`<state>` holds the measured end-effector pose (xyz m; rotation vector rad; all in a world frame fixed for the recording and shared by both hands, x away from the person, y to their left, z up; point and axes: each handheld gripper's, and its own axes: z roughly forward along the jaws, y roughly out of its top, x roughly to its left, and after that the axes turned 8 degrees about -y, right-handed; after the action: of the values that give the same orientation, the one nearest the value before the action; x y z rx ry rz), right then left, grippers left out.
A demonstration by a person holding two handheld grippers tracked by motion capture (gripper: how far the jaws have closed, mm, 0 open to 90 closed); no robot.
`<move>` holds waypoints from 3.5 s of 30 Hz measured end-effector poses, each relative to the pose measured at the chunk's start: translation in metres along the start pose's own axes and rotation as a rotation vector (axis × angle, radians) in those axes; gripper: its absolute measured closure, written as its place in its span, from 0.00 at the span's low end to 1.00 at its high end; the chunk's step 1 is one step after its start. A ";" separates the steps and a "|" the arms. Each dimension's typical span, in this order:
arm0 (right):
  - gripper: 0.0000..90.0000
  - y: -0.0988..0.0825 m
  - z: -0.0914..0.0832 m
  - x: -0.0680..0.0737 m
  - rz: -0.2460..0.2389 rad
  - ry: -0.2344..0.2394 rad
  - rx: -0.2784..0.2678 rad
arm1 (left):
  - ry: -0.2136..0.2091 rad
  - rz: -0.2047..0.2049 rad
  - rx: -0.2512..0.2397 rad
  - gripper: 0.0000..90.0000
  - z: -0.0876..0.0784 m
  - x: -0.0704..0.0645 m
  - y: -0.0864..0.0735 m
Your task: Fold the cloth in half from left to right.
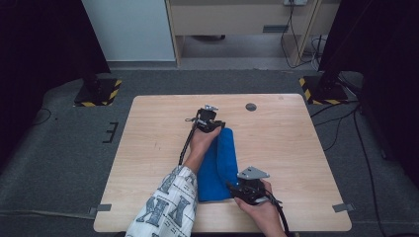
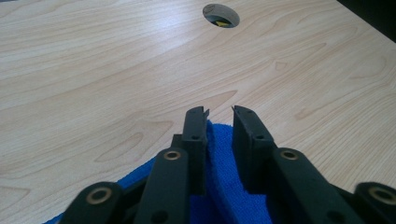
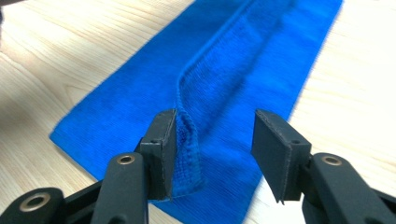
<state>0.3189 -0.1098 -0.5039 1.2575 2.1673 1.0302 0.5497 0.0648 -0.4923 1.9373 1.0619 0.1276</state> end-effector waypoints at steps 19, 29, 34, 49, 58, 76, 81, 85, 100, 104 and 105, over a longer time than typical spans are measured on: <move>0.37 -0.010 0.003 -0.024 0.037 -0.017 0.025 | -0.020 0.091 -0.074 0.46 -0.023 -0.014 0.006; 0.25 -0.006 0.007 -0.037 0.036 -0.018 0.008 | -0.022 0.128 -0.050 0.32 -0.039 -0.018 0.001; 0.19 -0.002 0.010 -0.037 0.015 -0.018 -0.009 | -0.034 0.116 -0.039 0.27 -0.048 -0.023 0.000; 0.14 -0.002 0.011 -0.053 0.017 -0.036 -0.036 | -0.020 0.152 -0.028 0.12 -0.076 -0.021 -0.035; 0.15 0.019 0.015 -0.054 0.000 -0.021 -0.057 | 0.019 0.112 -0.091 0.09 -0.104 0.004 -0.058; 0.13 0.088 0.075 -0.083 0.043 0.005 -0.037 | 0.059 0.063 -0.103 0.12 -0.099 0.035 -0.049; 0.15 0.111 0.081 -0.094 0.028 -0.006 -0.064 | 0.106 0.068 -0.086 0.13 -0.095 0.039 -0.046; 0.18 0.128 0.084 -0.099 0.009 -0.018 -0.063 | 0.102 0.047 -0.085 0.13 -0.096 0.039 -0.045; 0.42 0.143 0.106 -0.097 -0.024 -0.011 0.011 | 0.103 0.034 -0.067 0.13 -0.088 0.034 -0.036; 0.53 0.147 0.112 -0.097 -0.055 -0.017 0.010 | 0.111 0.037 -0.041 0.20 -0.083 0.035 -0.037; 0.54 0.148 0.114 -0.097 -0.061 -0.020 0.008 | 0.120 0.029 -0.033 0.21 -0.081 0.037 -0.038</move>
<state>0.5249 -0.1036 -0.4607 1.1924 2.1827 0.9811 0.5113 0.1531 -0.4834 1.9351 1.1033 0.2783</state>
